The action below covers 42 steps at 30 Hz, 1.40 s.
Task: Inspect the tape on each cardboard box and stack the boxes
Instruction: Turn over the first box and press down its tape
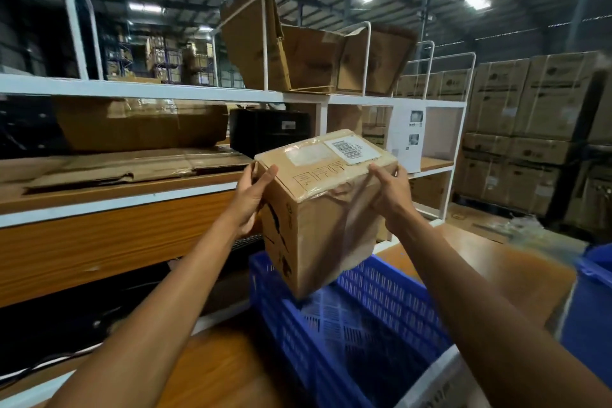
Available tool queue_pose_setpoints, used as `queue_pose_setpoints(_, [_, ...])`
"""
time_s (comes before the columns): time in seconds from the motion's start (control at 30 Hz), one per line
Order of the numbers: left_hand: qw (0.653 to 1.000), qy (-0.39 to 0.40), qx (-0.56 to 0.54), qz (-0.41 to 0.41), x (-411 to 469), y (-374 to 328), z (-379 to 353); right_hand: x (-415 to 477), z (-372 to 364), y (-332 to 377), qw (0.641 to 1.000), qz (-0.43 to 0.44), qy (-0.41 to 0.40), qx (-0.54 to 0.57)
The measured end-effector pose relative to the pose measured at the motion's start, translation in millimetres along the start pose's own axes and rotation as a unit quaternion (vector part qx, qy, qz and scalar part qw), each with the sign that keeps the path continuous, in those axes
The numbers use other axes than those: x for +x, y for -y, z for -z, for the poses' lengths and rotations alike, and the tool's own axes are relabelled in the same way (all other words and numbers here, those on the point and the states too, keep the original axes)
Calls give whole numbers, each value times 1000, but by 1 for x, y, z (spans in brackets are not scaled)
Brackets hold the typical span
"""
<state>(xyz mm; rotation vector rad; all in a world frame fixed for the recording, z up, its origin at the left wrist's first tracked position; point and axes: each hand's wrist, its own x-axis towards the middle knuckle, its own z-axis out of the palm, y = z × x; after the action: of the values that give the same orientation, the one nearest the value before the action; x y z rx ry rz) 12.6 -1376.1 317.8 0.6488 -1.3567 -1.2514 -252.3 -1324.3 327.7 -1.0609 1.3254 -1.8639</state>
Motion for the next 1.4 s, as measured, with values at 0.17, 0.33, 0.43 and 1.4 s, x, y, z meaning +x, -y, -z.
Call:
queue_pose_setpoints(0.17, [999,-15,17,44,53,43,4,56,-5,-33,997,-57,8,-43])
queue_pose_setpoints(0.33, [995,-51,21,78,70,83,11,84,-8,-85,991,-120,14,-52])
queue_pose_setpoints(0.43, [992,-75,13,100,71,106,13,91,-5,-104,986,-148,22,-74])
queue_pose_setpoints(1.4, [760,69,646,-18,0,133,-49,35,33,-151,847,139,238,-454])
